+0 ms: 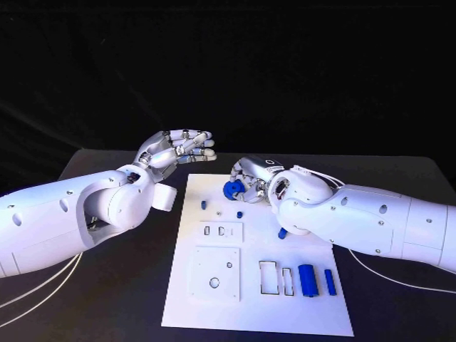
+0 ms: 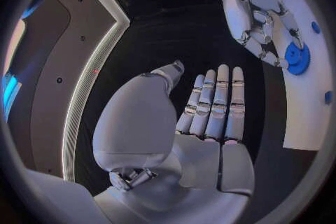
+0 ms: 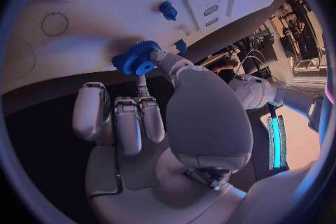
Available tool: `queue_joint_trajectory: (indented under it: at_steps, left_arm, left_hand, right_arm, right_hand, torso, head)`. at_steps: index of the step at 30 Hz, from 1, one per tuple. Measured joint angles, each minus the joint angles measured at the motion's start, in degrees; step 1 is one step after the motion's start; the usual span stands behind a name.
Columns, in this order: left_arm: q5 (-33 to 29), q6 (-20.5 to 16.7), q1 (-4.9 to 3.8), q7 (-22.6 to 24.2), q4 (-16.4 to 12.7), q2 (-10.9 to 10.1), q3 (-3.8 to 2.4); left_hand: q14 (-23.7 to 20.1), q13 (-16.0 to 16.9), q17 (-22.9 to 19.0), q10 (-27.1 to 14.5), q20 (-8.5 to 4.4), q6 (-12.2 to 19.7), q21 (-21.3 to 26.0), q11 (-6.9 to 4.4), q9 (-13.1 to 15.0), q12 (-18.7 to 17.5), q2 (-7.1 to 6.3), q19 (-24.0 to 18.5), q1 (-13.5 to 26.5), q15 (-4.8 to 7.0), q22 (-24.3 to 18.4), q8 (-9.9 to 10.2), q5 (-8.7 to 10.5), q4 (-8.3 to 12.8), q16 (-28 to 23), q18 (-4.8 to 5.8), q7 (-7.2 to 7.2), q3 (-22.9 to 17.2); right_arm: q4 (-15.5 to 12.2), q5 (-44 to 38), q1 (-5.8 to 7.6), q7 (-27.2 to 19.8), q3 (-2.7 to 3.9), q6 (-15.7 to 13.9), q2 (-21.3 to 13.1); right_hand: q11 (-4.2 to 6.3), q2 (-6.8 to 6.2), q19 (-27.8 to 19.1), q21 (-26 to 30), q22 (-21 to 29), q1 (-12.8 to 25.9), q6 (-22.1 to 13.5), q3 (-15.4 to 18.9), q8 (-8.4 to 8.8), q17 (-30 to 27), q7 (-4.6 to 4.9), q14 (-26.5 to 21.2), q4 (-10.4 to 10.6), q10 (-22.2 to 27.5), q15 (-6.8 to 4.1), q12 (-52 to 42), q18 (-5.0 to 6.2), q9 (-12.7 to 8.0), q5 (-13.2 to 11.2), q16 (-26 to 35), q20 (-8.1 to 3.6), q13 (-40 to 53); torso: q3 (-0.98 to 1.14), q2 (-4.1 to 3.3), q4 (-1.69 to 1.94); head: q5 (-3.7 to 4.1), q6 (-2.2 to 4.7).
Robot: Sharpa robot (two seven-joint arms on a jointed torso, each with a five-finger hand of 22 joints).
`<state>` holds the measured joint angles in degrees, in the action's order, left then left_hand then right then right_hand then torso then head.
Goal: Assemble the parts on the task board
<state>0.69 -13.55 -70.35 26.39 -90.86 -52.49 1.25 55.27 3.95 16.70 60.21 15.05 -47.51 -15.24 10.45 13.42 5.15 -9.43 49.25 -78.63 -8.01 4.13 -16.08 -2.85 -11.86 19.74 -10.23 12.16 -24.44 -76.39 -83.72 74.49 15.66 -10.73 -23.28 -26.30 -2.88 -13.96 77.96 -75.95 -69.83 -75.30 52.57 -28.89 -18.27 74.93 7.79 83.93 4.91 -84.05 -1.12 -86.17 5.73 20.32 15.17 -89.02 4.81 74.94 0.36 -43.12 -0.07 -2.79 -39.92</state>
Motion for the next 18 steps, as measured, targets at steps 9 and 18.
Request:
queue_joint_trajectory:
  at_steps: [9, 18]
  left_arm:
    - [0.0, 0.0, 0.0, -0.1, 0.0, -0.1, 0.0]
    - [0.0, 0.1, -0.01, -0.4, 0.1, -0.1, -0.01]
  left_hand:
    - [0.0, 0.0, 0.0, 0.0, 0.0, 0.0, 0.2, 0.0, 0.0, 0.0, 0.0, 0.0, 0.0, 0.0, 0.0, 0.0, 0.0, 0.0, 0.0, 0.0, 0.0, 0.0]
    - [0.0, 0.0, 0.1, 0.0, 0.0, 0.0, 0.2, 0.03, 0.0, -0.2, 0.0, 0.0, 0.0, 0.0, 0.0, 0.0, 0.0, 0.2, 0.0, 0.0, 0.0, 0.2]
  right_arm:
    - [0.6, 0.0, -0.06, -0.4, 0.02, 0.0, 0.1]
    - [0.6, 0.0, -0.13, -0.7, -0.01, 0.0, 0.0]
  right_hand:
    - [0.0, -1.02, -0.4, 0.7, 0.8, 1.0, -0.8, 0.0, 1.12, 0.0, 0.43, 0.0, 0.2, 0.0, 0.0, 0.8, 0.0, -0.3, 0.0, 0.0, 0.42, 0.0]
    - [0.0, -1.26, -0.8, 0.9, 1.0, 1.3, -0.8, 0.7, 1.42, 0.0, 0.44, 0.0, 0.2, 0.0, 0.0, 0.9, 0.0, -0.6, 0.0, 0.2, 0.42, 0.0]
  torso:
    - [-0.02, 0.02, 0.0]
    - [0.0, 0.02, -0.02]
  head:
    - [-0.18, -0.1]
    - [-0.35, -0.19]
